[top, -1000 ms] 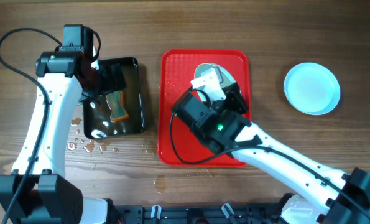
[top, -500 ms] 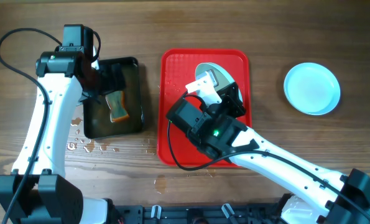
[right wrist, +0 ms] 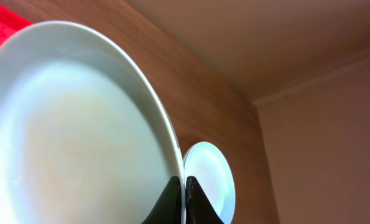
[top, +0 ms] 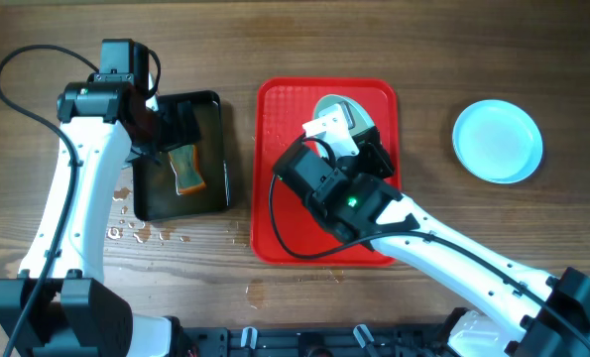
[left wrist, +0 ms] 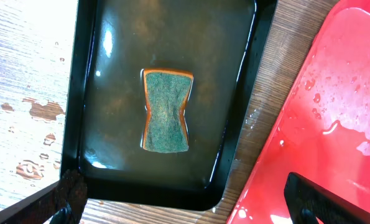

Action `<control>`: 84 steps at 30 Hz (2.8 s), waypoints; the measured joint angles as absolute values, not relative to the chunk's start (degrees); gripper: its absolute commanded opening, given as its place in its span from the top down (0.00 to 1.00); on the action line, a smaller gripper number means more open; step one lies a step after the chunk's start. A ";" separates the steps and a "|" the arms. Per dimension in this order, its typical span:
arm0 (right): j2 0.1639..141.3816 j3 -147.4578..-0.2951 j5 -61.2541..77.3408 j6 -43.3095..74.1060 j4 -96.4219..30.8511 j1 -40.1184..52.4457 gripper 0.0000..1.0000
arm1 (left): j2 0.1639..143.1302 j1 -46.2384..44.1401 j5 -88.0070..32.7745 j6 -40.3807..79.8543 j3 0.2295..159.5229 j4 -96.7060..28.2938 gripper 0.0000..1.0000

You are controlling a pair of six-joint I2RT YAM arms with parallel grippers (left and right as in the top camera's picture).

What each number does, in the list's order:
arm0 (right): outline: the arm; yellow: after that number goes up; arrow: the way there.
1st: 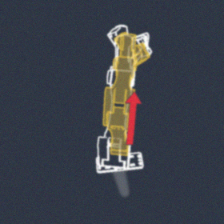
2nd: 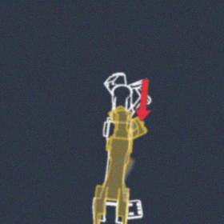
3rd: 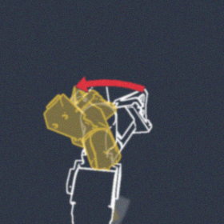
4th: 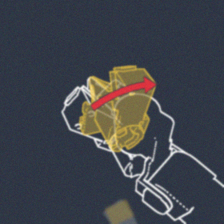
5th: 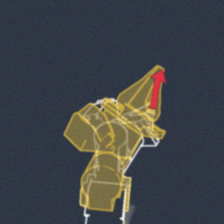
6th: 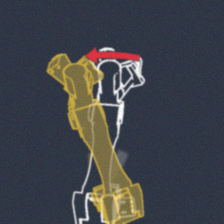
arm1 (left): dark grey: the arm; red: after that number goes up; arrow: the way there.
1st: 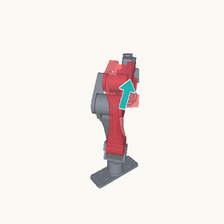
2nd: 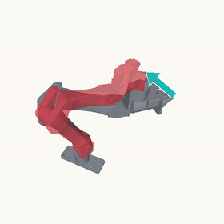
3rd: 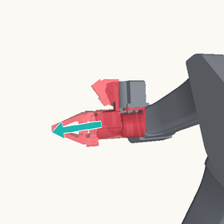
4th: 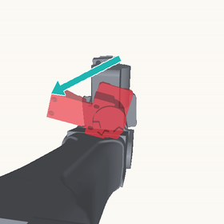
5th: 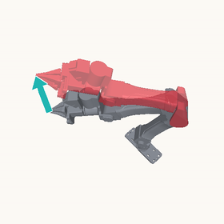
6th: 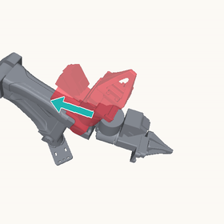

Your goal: Clean dirty plates on tray and stack at the side

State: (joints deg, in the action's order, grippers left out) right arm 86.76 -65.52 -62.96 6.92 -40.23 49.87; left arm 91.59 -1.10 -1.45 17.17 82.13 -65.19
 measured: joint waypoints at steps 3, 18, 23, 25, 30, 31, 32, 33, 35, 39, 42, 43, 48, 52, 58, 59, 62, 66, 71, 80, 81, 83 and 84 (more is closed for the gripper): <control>86.76 -65.56 -62.78 6.31 -40.66 49.76 0.96 | 91.59 -1.10 -1.45 17.17 82.13 -65.17 0.00; 82.52 -65.78 -5.63 19.51 -43.00 -7.88 0.96 | 91.59 -1.10 -1.48 17.17 82.13 -65.19 0.00; 84.60 -65.80 5.21 20.58 -43.00 -32.01 0.96 | 91.59 -1.10 -1.52 17.17 82.13 -65.21 0.00; 87.20 -65.80 6.17 21.54 -42.52 -35.97 0.96 | 91.59 -1.10 -1.54 17.17 82.13 -65.19 0.00; 93.86 -65.80 9.26 21.15 -36.21 -36.95 0.62 | 91.59 -1.10 -1.63 17.17 82.13 -65.19 0.00; 93.86 -65.80 10.59 20.45 -35.44 -36.23 0.55 | 91.59 -1.10 -1.63 17.17 82.13 -65.23 0.00; 93.84 -65.84 11.68 19.73 -35.44 -35.35 0.49 | 91.59 -1.10 -1.63 17.17 82.13 -65.19 0.00; 93.80 -65.84 12.69 19.20 -35.88 -34.52 0.48 | 91.59 -1.10 -1.63 17.17 82.13 -65.19 0.00; 92.49 -65.84 15.57 18.61 -37.01 -32.82 0.48 | 91.59 -1.10 -1.63 17.17 82.13 -65.21 0.00; 79.00 -65.84 25.61 14.37 -42.41 -26.28 0.46 | 91.59 -1.10 -1.63 17.17 82.13 -65.21 0.00; 65.43 -66.06 30.85 11.88 -47.99 -16.14 0.00 | 91.59 -1.10 -1.63 17.17 82.13 -65.12 0.00; 61.49 -66.06 31.66 11.35 -49.41 -12.32 0.00 | 91.59 -1.10 -1.65 17.17 82.11 -65.21 0.00; 44.40 -66.17 33.76 15.79 -53.69 0.69 0.00 | 91.59 -1.10 -1.63 17.17 82.11 -65.19 0.00; 39.66 -66.17 32.32 21.15 -56.73 1.10 0.00 | 91.59 -1.10 -1.63 17.17 82.13 -65.23 0.00; 34.39 -64.73 24.36 8.64 -59.22 1.10 0.00 | 91.59 -1.10 -1.63 17.17 82.11 -65.21 0.00; 32.56 -62.81 23.24 5.98 -56.42 1.10 0.00 | 91.59 -1.10 -1.63 17.17 82.11 -65.21 0.00; 24.18 -51.03 20.60 -0.12 -44.60 0.99 0.00 | 91.59 -1.10 -1.63 17.17 82.13 -65.21 0.00; 12.34 -33.76 19.22 -2.92 -40.91 -0.08 0.00 | 91.61 -1.10 -1.63 17.17 82.11 -65.32 0.00; 2.85 -16.69 17.28 -3.81 -18.33 -0.60 0.00 | 91.59 -1.10 -1.65 17.17 82.11 -65.34 0.00; 0.95 -0.36 16.62 -3.09 2.22 -0.60 0.00 | 91.59 -1.10 -1.65 17.17 82.11 -65.32 0.00; 0.93 -0.36 16.62 -3.09 1.63 -0.60 0.00 | 91.59 -1.10 -1.65 17.17 82.11 -65.32 0.00; 0.91 -0.36 16.62 -3.09 1.34 -0.60 0.00 | 91.59 -1.10 -1.65 17.17 82.11 -65.32 0.00; 0.91 -0.36 16.62 -3.09 1.32 -0.60 0.00 | 91.59 -1.10 -1.65 17.17 82.11 -65.34 0.00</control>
State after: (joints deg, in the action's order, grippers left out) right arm 0.91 -0.36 16.62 -3.09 1.32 -0.60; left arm 91.59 -1.10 -1.65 17.17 82.11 -65.34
